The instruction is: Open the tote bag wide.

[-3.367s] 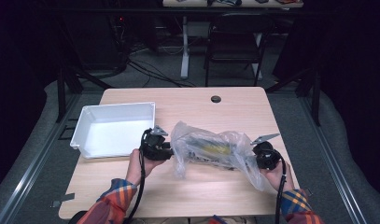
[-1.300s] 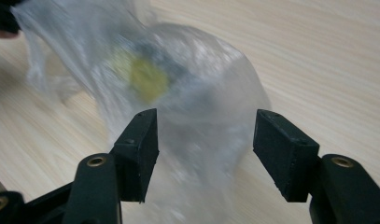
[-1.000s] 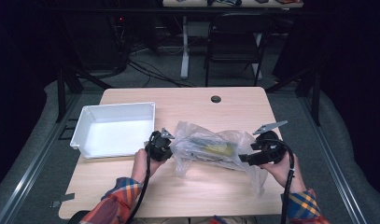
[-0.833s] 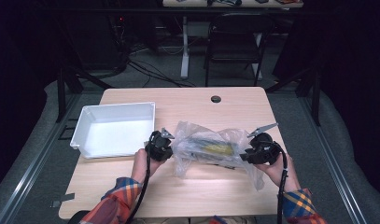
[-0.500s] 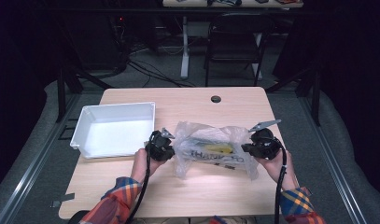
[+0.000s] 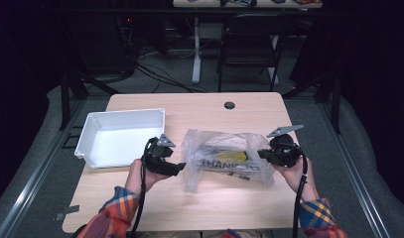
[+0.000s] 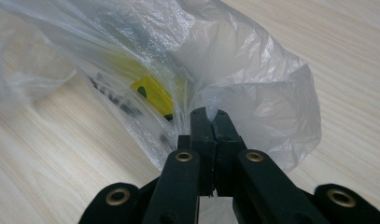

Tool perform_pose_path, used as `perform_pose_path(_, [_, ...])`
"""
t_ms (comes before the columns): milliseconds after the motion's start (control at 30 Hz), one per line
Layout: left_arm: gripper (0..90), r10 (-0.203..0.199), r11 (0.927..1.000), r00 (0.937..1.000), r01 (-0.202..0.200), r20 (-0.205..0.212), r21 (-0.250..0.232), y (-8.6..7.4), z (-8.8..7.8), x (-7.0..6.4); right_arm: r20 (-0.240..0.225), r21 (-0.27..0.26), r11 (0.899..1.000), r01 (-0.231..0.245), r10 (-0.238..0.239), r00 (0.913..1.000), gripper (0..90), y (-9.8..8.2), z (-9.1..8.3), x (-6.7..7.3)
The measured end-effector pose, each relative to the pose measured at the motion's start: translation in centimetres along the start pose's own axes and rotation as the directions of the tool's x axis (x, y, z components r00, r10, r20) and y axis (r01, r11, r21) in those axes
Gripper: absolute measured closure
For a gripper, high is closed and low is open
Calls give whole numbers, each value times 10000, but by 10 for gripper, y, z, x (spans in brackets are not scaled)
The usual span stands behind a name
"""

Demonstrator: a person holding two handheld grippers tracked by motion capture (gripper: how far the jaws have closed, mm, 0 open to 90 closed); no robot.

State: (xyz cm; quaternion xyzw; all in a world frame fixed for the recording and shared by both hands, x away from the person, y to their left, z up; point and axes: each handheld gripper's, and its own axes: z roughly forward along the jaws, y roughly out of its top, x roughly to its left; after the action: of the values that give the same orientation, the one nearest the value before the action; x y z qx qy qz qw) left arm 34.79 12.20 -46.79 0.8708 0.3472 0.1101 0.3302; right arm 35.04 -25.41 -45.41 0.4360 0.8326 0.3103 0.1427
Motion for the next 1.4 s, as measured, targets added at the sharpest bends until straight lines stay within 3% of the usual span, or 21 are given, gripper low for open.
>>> perform_pose_path(100, [282, 237, 9994, 9994, -231, 249, -269, 6, -10, -10, 26, -88, 10000, 24, -23, 10000, 896, 1, -4, 0])
perform_pose_path(133, [264, 583, 9978, 9979, -574, 276, -327, 11, -10, -22, 56, -132, 9999, -19, 19, 10000, 896, 2, -5, 1])
perform_pose_path(200, [263, 968, 9950, 9952, -971, -121, -248, 15, -2, -32, 54, -90, 10000, -1, 2, 10000, 896, 2, -5, 1])
perform_pose_path(300, [297, 1181, 9929, 9920, -1188, -454, -116, 18, 8, -35, 17, -43, 10000, 43, -42, 10000, 895, 3, -5, 0])
perform_pose_path(333, [409, 1326, 9911, 9893, -1330, -616, -38, 19, 12, -34, 6, -46, 10000, 33, -33, 10000, 893, 5, -6, 1])
perform_pose_path(400, [446, 1407, 9899, 9862, -1415, -874, -19, 22, 19, -32, 2, 11, 10000, 88, -88, 10000, 890, 6, -7, 1])
perform_pose_path(467, [561, 1425, 9895, 9867, -1438, -787, -118, 25, 22, -29, -153, 124, 9999, 118, -116, 9998, 872, 10, -9, 1])
perform_pose_path(500, [561, 1498, 9886, 9858, -1504, -760, -18, 27, 24, -28, -153, 124, 9999, 118, -116, 9998, 872, 10, -9, 1])
perform_pose_path(533, [648, 1597, 9871, 9847, -1602, -700, -11, 29, 26, -27, -109, 159, 9998, 144, -143, 9998, 874, 12, -11, 1])
perform_pose_path(633, [706, 1705, 9853, 9829, -1693, -695, 218, 33, 33, -23, 8, 217, 9996, 201, -202, 9998, 887, 13, -10, 1])
perform_pose_path(733, [772, 1556, 9876, 9842, -1534, -849, 323, 42, 36, -13, 236, 364, 9991, 235, -244, 9994, 892, 14, -4, 0])
perform_pose_path(900, [786, 1209, 9919, 9867, -1158, -1085, 524, 50, 44, 1, 391, 267, 9996, -91, 80, 9992, 891, 13, 4, -8])
perform_pose_path(967, [789, 1136, 9908, 9867, -1037, -1165, 873, 52, 55, 8, 469, 346, 9988, -344, 328, 9984, 892, 9, 15, -12])
perform_pose_path(1033, [792, 962, 9889, 9863, -794, -1338, 1258, 53, 71, 16, 686, 654, 9958, -634, 589, 9959, 893, 1, 38, -20])
perform_pose_path(1133, [797, 836, 9875, 9858, -624, -1456, 1446, 54, 80, 22, 897, 941, 9921, -833, 749, 9931, 895, -9, 58, -27])
perform_pose_path(1300, [817, 751, 9787, 9825, -400, -1702, 2013, 55, 107, 29, 1153, 937, 9902, -1039, 929, 9890, 896, -13, 71, -33])
perform_pose_path(1400, [823, 667, 9770, 9827, -292, -1728, 2114, 55, 114, 31, 1250, 890, 9907, -1034, 919, 9879, 896, -14, 75, -33])
